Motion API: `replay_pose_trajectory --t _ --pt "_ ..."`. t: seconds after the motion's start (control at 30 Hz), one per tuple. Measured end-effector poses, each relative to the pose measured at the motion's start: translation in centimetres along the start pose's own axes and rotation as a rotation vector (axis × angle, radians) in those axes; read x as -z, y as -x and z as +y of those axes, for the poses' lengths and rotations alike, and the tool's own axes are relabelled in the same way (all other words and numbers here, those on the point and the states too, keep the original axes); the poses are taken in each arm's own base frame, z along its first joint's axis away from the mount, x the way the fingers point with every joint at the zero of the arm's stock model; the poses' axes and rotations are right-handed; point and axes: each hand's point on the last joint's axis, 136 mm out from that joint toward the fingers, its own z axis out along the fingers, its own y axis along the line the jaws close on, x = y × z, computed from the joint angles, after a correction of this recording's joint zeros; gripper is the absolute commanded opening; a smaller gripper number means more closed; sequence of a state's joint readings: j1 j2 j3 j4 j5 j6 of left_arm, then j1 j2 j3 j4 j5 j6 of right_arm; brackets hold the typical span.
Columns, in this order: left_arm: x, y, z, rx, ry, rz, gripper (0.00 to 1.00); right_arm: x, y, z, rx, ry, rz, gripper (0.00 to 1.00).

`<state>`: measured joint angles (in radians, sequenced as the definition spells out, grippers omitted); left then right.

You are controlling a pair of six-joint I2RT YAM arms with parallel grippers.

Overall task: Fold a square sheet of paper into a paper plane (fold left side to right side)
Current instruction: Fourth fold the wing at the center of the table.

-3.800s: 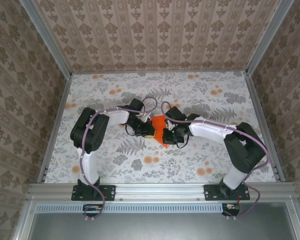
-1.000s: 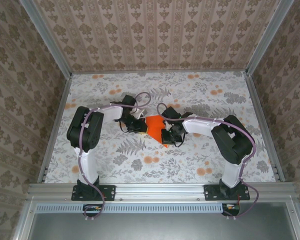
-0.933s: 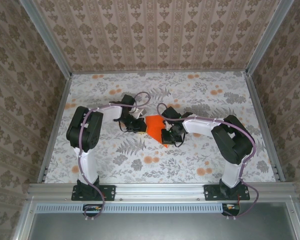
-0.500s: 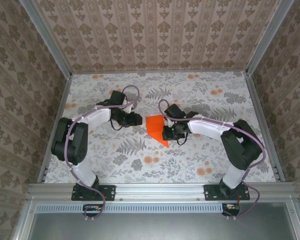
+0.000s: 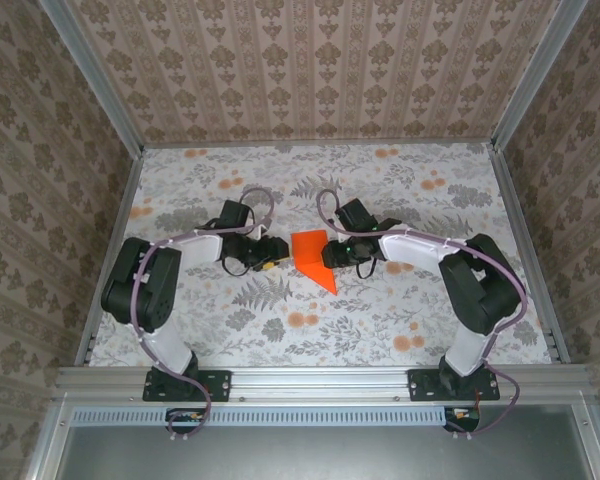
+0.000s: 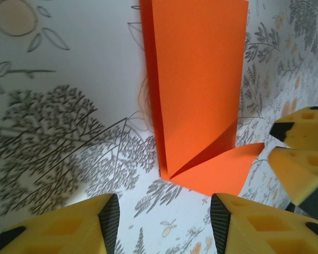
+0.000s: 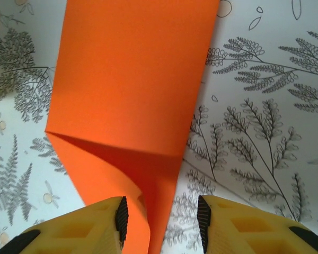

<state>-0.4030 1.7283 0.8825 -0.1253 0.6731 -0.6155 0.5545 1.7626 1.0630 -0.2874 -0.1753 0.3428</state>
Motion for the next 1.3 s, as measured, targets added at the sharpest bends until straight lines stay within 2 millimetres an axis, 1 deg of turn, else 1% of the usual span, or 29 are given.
replay_pose_trajectory --t 0.17,0.23,0.37,0.57,0.77,0.9,0.97,1.07,1.2,1.3 --pt "-1.3 -0.5 -0.1 0.008 -0.012 0.027 0.51 -1.2 -0.2 -0.3 -0.002 -0.001 0.012 0.36" --pt "-1.7 -0.8 0.0 0.011 -0.012 0.039 0.52 -1.3 -0.3 -0.5 -0.003 -0.013 0.014 0.34" --pt "-1.9 -0.7 -0.2 0.012 -0.020 0.040 0.51 -1.3 0.0 -0.8 0.001 -0.037 0.006 0.31" --pt "-2.3 -0.6 -0.6 0.015 -0.028 0.051 0.49 -1.2 0.2 -1.4 0.001 -0.068 -0.001 0.31" --pt "-3.7 -1.5 -2.0 -0.020 -0.043 0.094 0.44 -1.2 0.1 -1.4 0.001 -0.072 0.001 0.31" --pt "-3.6 -1.0 -2.8 -0.034 -0.058 0.087 0.38 -1.2 0.1 -1.6 0.001 -0.083 -0.001 0.31" --pt "-3.5 -0.6 -3.2 -0.041 -0.064 0.079 0.36 -1.0 0.1 -1.9 0.000 -0.097 -0.004 0.34" --pt "-3.4 -0.1 -3.8 -0.050 -0.071 0.071 0.34 -0.2 0.1 -2.1 0.003 -0.113 -0.023 0.40" --pt "-3.3 0.3 -4.4 -0.063 -0.079 0.063 0.32 2.4 0.2 -2.1 0.018 -0.130 -0.090 0.46" --pt "-3.3 0.4 -4.8 -0.070 -0.083 0.060 0.31 4.4 0.1 -1.7 0.044 -0.139 -0.148 0.47"
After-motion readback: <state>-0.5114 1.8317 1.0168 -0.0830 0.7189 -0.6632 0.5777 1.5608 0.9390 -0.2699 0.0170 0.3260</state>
